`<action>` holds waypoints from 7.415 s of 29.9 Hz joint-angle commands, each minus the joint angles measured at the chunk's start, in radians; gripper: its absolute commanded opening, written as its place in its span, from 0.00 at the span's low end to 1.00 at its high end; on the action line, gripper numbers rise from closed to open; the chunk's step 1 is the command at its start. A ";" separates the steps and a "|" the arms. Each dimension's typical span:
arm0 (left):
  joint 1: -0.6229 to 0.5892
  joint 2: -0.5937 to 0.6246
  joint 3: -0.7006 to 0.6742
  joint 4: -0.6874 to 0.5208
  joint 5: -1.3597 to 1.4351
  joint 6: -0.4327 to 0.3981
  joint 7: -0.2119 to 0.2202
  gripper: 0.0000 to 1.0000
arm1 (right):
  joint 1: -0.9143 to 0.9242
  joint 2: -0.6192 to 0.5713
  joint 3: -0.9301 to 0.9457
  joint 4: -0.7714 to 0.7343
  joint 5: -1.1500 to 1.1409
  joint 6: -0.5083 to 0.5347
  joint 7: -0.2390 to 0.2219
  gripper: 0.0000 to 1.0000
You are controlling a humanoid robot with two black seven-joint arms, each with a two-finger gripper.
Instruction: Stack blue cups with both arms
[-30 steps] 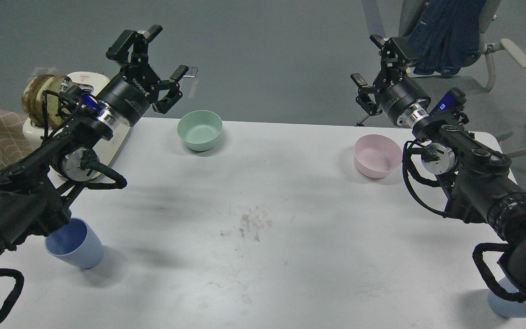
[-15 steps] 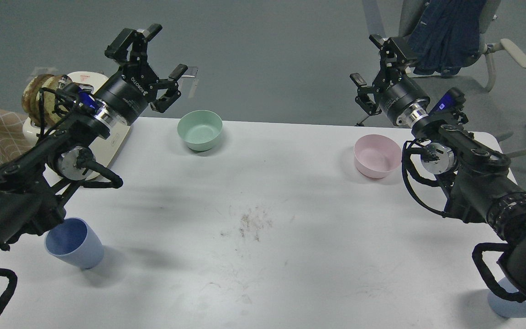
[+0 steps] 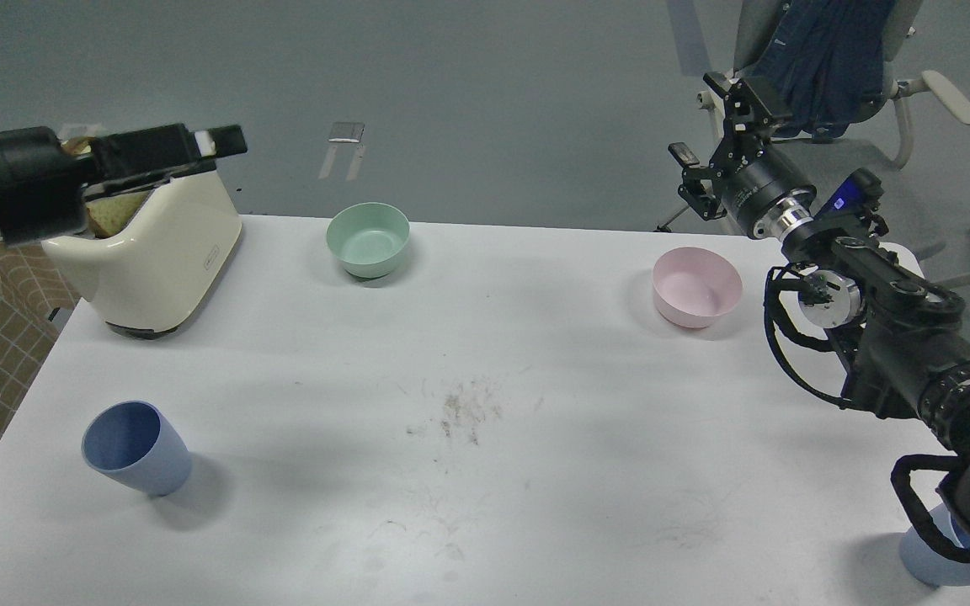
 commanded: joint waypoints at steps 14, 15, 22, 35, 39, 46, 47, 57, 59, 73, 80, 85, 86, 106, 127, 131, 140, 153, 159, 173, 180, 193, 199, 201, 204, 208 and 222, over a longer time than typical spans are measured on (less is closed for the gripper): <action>0.049 0.244 0.600 -0.099 0.230 0.487 -0.002 0.97 | -0.001 0.003 -0.003 0.010 -0.001 0.000 0.000 1.00; 0.049 0.236 0.602 -0.090 0.230 0.487 -0.002 0.97 | -0.001 0.006 -0.003 0.010 -0.001 0.000 0.000 1.00; 0.053 0.148 0.649 -0.006 0.230 0.488 -0.002 0.95 | -0.004 0.009 -0.003 0.010 -0.001 0.000 0.000 1.00; 0.054 0.046 0.660 0.123 0.231 0.490 -0.002 0.00 | -0.004 0.007 -0.005 0.008 -0.001 0.000 0.000 1.00; 0.056 0.051 0.662 0.122 0.276 0.493 -0.002 0.00 | -0.004 0.007 -0.005 0.010 -0.001 0.000 0.000 1.00; 0.056 0.084 0.674 0.112 0.326 0.537 -0.002 0.00 | -0.003 0.006 -0.005 0.010 -0.001 0.000 0.000 1.00; 0.056 0.091 0.674 0.111 0.326 0.540 -0.002 0.00 | -0.003 0.006 -0.005 0.010 -0.001 0.000 0.000 1.00; -0.016 0.190 0.601 -0.050 0.339 0.568 -0.002 0.00 | 0.016 -0.007 -0.005 0.010 -0.001 0.000 0.000 1.00; -0.067 0.192 0.593 -0.082 0.339 0.563 -0.002 0.00 | 0.036 -0.014 -0.005 0.011 -0.001 0.000 0.000 1.00; -0.599 -0.289 0.591 -0.079 0.412 0.120 -0.002 0.00 | 0.269 -0.016 -0.008 0.008 -0.012 0.000 0.000 1.00; -0.618 -0.581 0.599 -0.021 0.425 0.057 0.000 0.00 | 0.355 -0.014 -0.026 0.005 -0.011 0.000 0.000 1.00; -0.615 -0.766 0.619 0.066 0.431 -0.016 0.110 0.00 | 0.369 -0.014 -0.034 0.008 -0.011 0.000 0.000 1.00; -0.616 -0.785 0.625 0.085 0.437 -0.021 0.121 0.00 | 0.369 -0.014 -0.036 0.008 -0.011 0.000 0.000 1.00; -0.665 -1.038 0.781 0.313 0.675 -0.048 0.134 0.00 | 0.341 -0.013 -0.036 0.010 -0.011 0.000 0.000 1.00; -0.670 -1.025 0.772 0.295 0.587 -0.048 0.125 0.75 | 0.340 -0.017 -0.037 0.010 -0.012 0.000 0.000 1.00; -0.743 -0.986 0.717 0.269 0.466 -0.048 0.128 0.80 | 0.340 -0.039 -0.060 0.014 -0.014 0.000 0.000 1.00; -0.779 -0.750 0.467 0.261 -0.114 -0.048 0.134 0.85 | 0.340 -0.253 -0.249 0.241 -0.018 0.000 0.000 1.00; -0.374 -0.653 0.146 0.333 -0.594 0.063 0.126 0.89 | 0.315 -0.916 -0.373 0.908 -0.552 0.000 0.000 1.00; -0.232 -0.704 0.001 0.333 -0.614 0.063 0.121 0.92 | 0.260 -1.259 -0.411 1.189 -0.944 0.000 0.000 1.00; -0.185 -0.718 -0.027 0.319 -0.619 0.049 0.123 0.96 | 0.175 -1.567 -0.646 1.375 -1.293 -0.145 0.000 1.00; -0.181 -0.719 -0.016 0.319 -0.617 0.048 0.123 0.96 | 0.174 -1.576 -0.727 1.366 -1.334 -0.154 0.000 0.99; -0.153 -0.730 -0.024 0.318 -0.615 0.046 0.121 0.96 | 0.171 -1.496 -0.787 1.311 -1.330 -0.159 0.000 0.94; -0.145 -0.725 -0.029 0.318 -0.615 0.046 0.121 0.96 | 0.154 -1.429 -0.789 1.275 -1.321 -0.159 0.000 0.93; -0.145 -0.721 -0.030 0.318 -0.617 0.046 0.121 0.96 | 0.140 -1.413 -0.789 1.272 -1.322 -0.159 0.000 0.92; -0.142 -0.715 -0.030 0.318 -0.617 0.034 0.121 0.96 | 0.111 -1.381 -0.789 1.257 -1.322 -0.160 0.000 0.91; -0.133 -0.713 -0.032 0.318 -0.617 0.033 0.123 0.96 | 0.087 -1.354 -0.789 1.226 -1.322 -0.177 0.000 0.88; -0.121 -0.715 -0.030 0.318 -0.617 0.033 0.123 0.96 | 0.045 -1.323 -0.787 1.208 -1.312 -0.205 0.000 0.00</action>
